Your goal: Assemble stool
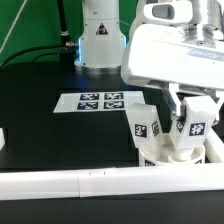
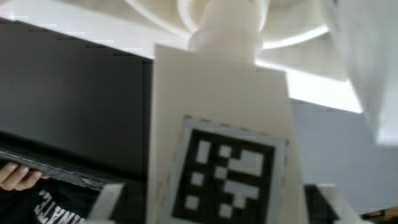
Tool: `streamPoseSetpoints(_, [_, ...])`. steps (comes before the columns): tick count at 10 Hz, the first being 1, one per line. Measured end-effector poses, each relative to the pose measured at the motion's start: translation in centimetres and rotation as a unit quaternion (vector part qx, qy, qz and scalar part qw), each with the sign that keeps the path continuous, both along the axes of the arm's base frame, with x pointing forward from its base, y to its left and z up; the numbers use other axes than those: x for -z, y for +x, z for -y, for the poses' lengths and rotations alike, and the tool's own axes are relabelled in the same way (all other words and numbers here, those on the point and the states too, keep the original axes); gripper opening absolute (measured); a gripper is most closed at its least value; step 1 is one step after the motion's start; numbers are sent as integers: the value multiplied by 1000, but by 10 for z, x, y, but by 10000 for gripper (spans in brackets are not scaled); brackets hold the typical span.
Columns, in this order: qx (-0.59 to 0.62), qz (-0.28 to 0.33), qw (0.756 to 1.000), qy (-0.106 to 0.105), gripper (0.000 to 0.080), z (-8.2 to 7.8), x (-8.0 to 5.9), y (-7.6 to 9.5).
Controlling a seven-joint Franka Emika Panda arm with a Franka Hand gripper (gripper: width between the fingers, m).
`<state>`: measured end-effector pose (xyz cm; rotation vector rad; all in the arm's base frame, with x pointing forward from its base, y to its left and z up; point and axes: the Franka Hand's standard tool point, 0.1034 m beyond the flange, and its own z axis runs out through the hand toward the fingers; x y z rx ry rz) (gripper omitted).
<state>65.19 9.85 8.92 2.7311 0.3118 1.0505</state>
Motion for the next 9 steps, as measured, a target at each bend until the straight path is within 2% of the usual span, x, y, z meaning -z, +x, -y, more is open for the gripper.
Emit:
streamPoseSetpoints(8, [-1,-6,1000,-2,324,1,-1,3])
streamPoseSetpoints(9, [-6,-19,1000,-5,324,8,-14,8])
